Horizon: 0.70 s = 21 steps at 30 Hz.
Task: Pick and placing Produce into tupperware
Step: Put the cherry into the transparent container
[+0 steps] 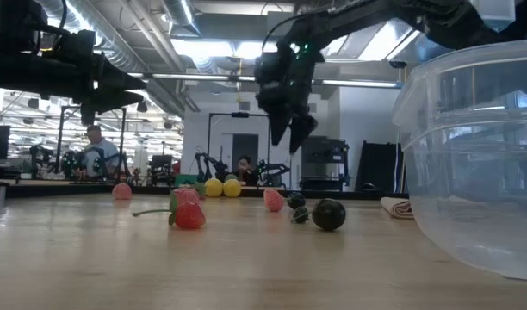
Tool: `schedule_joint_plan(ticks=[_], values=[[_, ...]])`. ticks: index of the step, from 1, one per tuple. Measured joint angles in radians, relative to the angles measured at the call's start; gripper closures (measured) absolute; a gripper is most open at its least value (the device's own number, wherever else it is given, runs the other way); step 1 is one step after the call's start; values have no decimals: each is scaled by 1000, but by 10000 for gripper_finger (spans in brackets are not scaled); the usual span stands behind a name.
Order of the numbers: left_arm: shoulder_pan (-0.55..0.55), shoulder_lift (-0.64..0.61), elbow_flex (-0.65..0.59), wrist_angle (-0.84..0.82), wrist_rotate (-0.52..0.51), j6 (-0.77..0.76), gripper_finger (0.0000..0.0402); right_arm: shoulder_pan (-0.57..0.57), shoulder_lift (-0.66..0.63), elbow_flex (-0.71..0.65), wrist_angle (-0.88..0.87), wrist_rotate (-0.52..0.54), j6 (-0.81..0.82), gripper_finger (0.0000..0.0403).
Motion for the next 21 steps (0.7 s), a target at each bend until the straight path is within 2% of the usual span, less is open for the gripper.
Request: schedule_joint_plan(ticks=[6,9,12,21], values=[[0,0,0,0,-7,-4,237,0,-131,0,-45,81,3,11],[0,0,0,0,-7,1,237,0,-233,-63,0,110,1,11],[0,0,0,0,-7,-5,237,0,-378,-230,111,110,-2,11],[0,0,0,6,-7,-22,237,3,-905,-928,526,108,66,11]])
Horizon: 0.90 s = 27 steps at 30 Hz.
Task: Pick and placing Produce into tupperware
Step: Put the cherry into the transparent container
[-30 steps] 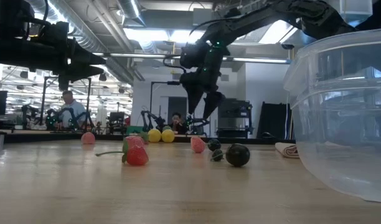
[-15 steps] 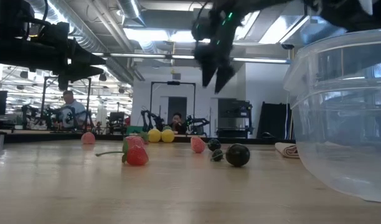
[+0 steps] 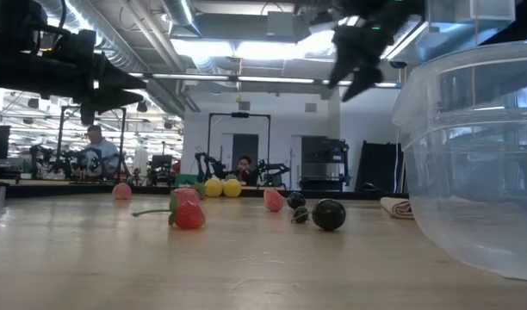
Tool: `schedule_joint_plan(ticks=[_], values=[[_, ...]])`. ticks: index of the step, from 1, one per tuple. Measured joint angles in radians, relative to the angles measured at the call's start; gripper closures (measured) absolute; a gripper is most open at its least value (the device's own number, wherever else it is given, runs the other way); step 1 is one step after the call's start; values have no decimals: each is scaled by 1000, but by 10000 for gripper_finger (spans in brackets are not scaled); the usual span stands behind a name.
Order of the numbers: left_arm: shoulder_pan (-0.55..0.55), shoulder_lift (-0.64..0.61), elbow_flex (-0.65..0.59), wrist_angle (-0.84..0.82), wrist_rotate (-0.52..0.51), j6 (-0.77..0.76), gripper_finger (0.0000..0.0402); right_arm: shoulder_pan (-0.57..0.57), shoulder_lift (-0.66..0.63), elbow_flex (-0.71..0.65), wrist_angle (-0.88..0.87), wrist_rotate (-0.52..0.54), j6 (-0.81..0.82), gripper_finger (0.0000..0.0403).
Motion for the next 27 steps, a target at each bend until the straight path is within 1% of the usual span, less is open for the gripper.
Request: schedule_joint_plan(ticks=[3,7,10,13,15,18,22,23,27], values=[[0,0,0,3,0,-10,237,20,-152,-194,113,1,41,11],[0,0,0,3,-3,-5,237,59,-324,-413,290,-3,41,11],[0,0,0,3,-16,-7,237,89,-407,-547,393,-3,76,11],[0,0,0,3,-16,-7,237,114,-459,-643,502,-3,131,11],[0,0,0,3,-16,-7,237,123,-472,-691,555,-3,148,11],[0,0,0,3,-16,-6,237,128,-477,-726,619,-3,183,11],[0,0,0,2,-16,-6,237,128,-475,-740,669,-3,317,11],[0,0,0,2,-16,-6,237,128,-472,-740,680,-11,322,11],[0,0,0,2,-16,-6,237,148,-440,-732,702,-27,259,11]])
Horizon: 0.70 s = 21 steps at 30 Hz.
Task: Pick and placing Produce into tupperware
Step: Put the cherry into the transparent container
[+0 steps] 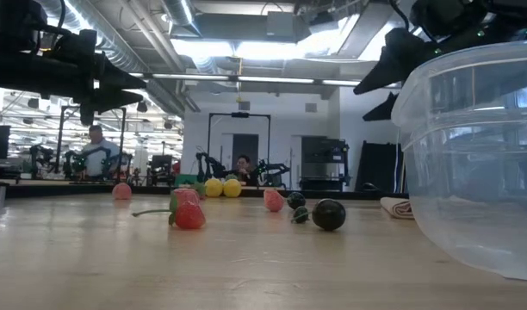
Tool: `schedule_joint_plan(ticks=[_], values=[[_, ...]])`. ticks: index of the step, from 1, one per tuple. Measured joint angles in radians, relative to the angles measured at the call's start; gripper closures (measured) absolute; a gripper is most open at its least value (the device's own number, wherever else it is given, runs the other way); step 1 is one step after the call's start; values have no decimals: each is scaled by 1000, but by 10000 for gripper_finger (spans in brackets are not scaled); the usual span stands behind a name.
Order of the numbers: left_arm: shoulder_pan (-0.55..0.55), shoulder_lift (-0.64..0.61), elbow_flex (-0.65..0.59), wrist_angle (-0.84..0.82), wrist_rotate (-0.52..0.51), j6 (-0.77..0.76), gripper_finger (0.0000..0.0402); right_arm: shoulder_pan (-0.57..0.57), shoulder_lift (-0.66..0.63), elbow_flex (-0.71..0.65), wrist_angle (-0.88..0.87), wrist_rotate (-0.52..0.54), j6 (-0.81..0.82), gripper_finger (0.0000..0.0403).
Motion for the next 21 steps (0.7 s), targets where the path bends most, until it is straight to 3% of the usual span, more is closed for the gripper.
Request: schedule_joint_plan(ticks=[12,15,17,21], values=[[0,0,0,-1,0,0,237,25,215,85,264,56,-87,16],[0,0,0,-1,0,0,237,24,255,104,274,88,-5,16],[0,0,0,-1,0,0,237,24,285,113,274,89,9,16],[0,0,0,-1,0,0,237,29,341,122,276,27,-118,16]])
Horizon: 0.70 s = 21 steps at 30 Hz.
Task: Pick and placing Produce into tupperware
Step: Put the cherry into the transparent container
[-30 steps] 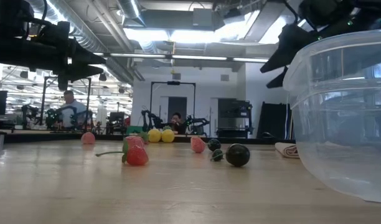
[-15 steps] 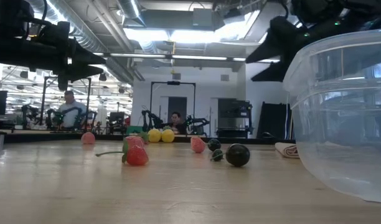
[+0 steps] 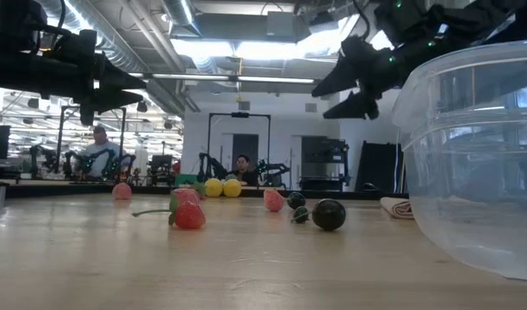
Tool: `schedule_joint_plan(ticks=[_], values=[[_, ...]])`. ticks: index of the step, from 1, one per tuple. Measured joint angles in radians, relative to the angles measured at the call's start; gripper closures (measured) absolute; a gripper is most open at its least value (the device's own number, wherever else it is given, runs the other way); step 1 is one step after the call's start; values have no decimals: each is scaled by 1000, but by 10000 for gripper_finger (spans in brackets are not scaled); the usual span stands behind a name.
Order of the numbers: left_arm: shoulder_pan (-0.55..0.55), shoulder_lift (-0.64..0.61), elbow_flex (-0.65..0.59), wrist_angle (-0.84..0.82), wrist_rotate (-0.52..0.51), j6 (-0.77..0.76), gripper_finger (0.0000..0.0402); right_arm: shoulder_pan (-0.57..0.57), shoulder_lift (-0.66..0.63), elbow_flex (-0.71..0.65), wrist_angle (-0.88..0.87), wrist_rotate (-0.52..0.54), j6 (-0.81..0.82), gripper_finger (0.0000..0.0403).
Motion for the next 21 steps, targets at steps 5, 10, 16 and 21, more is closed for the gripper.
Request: schedule_joint_plan(ticks=[5,10,16,21], values=[[0,0,0,0,0,0,237,33,87,0,1,-47,-177,16],[0,0,0,-1,0,0,237,69,184,0,23,-103,-179,16],[0,0,0,-1,0,3,237,134,306,15,77,-117,-211,16],[0,0,0,-5,0,3,237,179,426,86,73,-117,-285,16]])
